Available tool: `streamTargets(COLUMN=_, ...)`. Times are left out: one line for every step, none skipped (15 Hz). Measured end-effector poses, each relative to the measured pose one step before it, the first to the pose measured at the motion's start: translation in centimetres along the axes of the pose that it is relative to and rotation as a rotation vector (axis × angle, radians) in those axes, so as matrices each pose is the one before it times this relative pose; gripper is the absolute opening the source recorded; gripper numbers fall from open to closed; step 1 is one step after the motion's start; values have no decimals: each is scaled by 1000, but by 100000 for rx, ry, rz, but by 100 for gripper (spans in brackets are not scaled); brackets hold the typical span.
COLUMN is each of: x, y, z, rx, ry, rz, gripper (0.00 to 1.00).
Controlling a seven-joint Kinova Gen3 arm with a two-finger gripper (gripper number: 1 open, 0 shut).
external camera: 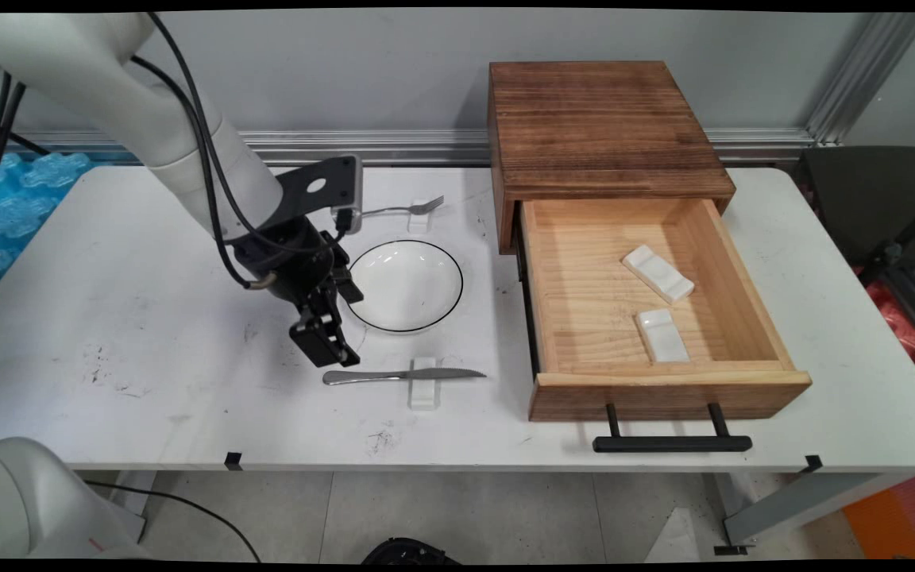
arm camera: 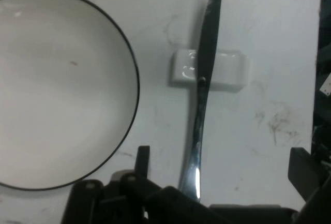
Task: Pick up the knife from the right of the white plate
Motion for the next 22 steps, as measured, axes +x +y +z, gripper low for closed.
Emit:
streamTargets(x=91, y=256, z=188, rx=-1, ry=515, rz=-81, gripper=100)
streamTargets(x=51, y=217, z=283, rx=97, ry=531, rz=111, gripper=100)
streamTargets(x=27, y=150, z=284, rx=220, ry=555, rz=242, gripper=100)
streamTargets(x=4, y=134, z=404, rx=227, ry=516, rz=331, gripper=100)
streamTargets(x=-39, y=73, z=446, rx=363, ry=429, rz=363, gripper=100)
streamTargets(x=-58, y=50, z=415, rx=243, ry=294, rz=264, gripper=100)
streamTargets(x=-98, y=84, z=557, rx=205, ry=354, rz=280, gripper=100)
streamTargets(x=-86, y=82, z=425, rx=55, ry=166, rz=152, gripper=100)
streamTargets(x=-88, y=102, z=408, rx=16, ry=149, rz=69, gripper=100)
streamTargets(x=-53, y=68, z=260, rx=13, ry=69, rz=34, gripper=100)
streamTargets(x=-98, y=105, z=427, rx=135, ry=167, rz=-325, gripper=100)
streamTargets(x=-93, y=81, z=343, rx=137, ry=105, rz=-398, gripper=100)
streamTargets(x=-110, y=84, z=367, rx=170, ry=99, rz=-466, gripper=100)
streamTargets(x=-111, y=66, z=355, rx=150, ry=36, rz=-463, gripper=100)
streamTargets(x=-89, y=47, z=291, rx=139, ry=48, rz=-374, gripper=100)
streamTargets(x=-69, y=23, z=234, rx=140, ry=61, rz=-307, gripper=100)
streamTargets(x=-59, y=26, z=243, rx=89, ry=95, rz=-303, gripper=100)
streamTargets(x=-39, y=10, z=184, rx=61, ry=84, rz=-195, gripper=100)
streamTargets(x=-46, y=11, z=282, rx=86, ry=141, rz=-282, gripper=100)
streamTargets(x=-51, y=-9, z=334, rx=168, ry=177, rz=-348, gripper=100)
streamTargets(x=-35, y=-37, z=349, rx=293, ry=280, rz=-338, gripper=100)
streamTargets(x=-8, y=-17, z=229, rx=150, ry=168, rz=-125, gripper=100)
